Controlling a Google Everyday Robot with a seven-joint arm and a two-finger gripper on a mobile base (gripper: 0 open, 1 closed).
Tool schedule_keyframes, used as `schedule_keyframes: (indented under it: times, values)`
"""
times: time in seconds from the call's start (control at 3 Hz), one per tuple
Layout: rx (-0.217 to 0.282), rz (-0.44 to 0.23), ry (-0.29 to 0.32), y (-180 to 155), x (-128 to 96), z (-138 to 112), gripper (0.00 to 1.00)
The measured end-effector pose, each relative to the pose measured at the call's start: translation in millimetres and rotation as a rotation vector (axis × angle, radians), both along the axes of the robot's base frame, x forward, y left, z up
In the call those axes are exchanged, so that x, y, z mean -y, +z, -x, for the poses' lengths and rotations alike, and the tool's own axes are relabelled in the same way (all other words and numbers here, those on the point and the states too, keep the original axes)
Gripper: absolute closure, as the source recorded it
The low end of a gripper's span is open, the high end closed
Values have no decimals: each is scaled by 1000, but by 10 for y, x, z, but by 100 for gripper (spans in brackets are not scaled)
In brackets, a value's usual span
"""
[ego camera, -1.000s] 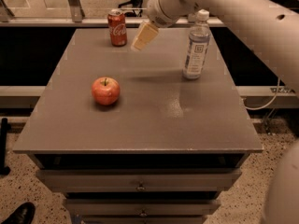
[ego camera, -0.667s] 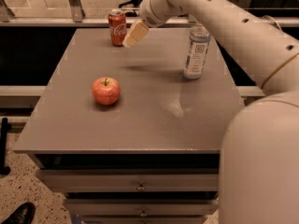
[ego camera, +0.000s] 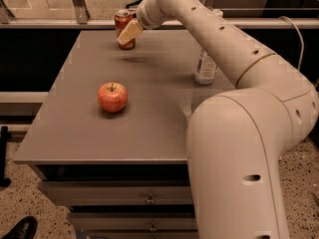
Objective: Knock coke can over
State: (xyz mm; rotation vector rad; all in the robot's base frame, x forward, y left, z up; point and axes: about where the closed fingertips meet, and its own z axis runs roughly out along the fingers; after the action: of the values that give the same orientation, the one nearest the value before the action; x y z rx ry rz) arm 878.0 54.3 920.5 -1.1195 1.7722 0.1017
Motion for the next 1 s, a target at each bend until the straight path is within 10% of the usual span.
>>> schedule_keyframes:
  times: [0.67,1.0]
  values:
    - [-62,-178,-84,-151,-246,-188,0]
    - [-95,-276,-80,-154,-372,-149,15]
